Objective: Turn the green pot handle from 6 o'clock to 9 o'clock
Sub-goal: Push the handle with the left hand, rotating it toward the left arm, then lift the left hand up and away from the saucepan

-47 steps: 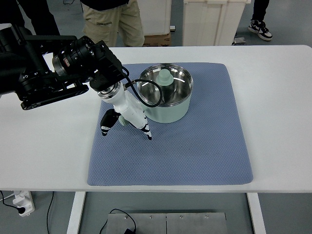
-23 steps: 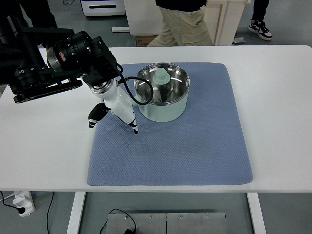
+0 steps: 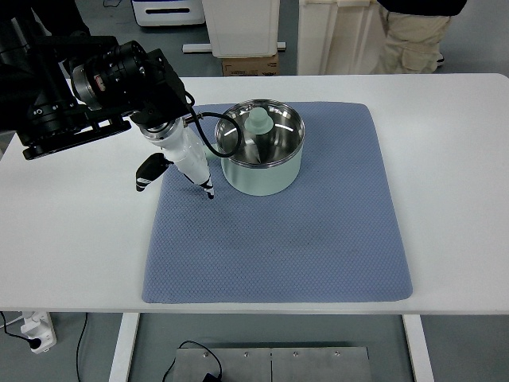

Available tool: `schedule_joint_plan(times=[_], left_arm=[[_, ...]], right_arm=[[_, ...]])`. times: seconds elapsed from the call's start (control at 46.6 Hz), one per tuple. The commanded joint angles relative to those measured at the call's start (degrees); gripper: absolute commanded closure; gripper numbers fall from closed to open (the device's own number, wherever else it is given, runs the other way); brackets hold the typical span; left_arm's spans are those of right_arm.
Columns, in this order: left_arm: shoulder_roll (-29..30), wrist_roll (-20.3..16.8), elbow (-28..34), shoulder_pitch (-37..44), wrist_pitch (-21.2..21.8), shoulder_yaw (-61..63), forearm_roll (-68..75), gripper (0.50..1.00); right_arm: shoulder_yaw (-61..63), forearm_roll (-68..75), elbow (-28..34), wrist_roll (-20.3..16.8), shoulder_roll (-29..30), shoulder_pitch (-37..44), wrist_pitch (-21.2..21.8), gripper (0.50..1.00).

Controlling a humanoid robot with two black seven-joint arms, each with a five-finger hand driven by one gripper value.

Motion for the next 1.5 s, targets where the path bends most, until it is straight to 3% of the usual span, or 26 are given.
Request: schedule_joint_plan(times=[0.0,0.708,1.073,1.48], left_arm=[[-0.09,0.08,0.49,0.10,0.00,0.57,0.00,0.500],[-2.02,1.57,5.15,0.80,0.00,2.77,-0.44,0.500],[-1.06,-0.18,-4.08,0.80,0.00,1.89,-8.17,0.500],[-1.94,-0.54,-4.61,3.17,0.00,-9.09,-41.11,0.500]], right_arm=[[0.00,0.00,0.00,0.00,0.00,-0.04,0.00,0.500],[0.00,0.00,0.00,0.00,0.00,-0.04,0.00,0.500],[0.00,0.00,0.00,0.00,0.00,-0.04,0.00,0.500],[0.09,0.00,0.00,0.00,0.00,-0.04,0.00,0.500]])
